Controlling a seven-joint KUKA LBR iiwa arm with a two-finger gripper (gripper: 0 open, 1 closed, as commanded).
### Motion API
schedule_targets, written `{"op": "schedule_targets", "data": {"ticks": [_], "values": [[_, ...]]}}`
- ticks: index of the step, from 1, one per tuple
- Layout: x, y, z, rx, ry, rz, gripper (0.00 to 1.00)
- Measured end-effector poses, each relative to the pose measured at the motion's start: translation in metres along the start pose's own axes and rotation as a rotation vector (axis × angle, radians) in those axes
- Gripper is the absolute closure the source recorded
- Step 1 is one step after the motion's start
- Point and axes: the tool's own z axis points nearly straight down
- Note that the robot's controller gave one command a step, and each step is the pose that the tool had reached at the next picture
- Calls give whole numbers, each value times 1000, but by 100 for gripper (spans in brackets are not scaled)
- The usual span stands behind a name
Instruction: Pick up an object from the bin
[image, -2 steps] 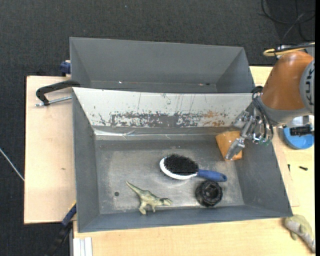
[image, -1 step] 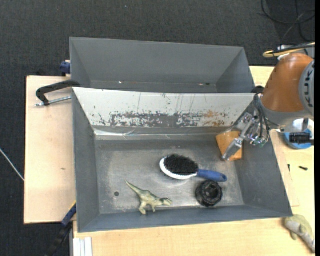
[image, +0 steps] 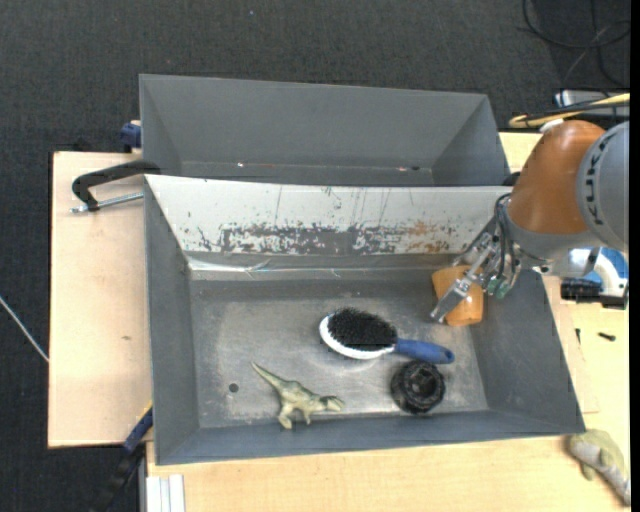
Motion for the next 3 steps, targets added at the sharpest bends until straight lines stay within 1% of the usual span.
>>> {"op": "schedule_targets", "data": {"ticks": [1,2,3], "values": [[12,0,1,-12,-11,194,0],[12,-2,0,-9,-10,196,100],[11,2,-42,4,-3,191,100]]}}
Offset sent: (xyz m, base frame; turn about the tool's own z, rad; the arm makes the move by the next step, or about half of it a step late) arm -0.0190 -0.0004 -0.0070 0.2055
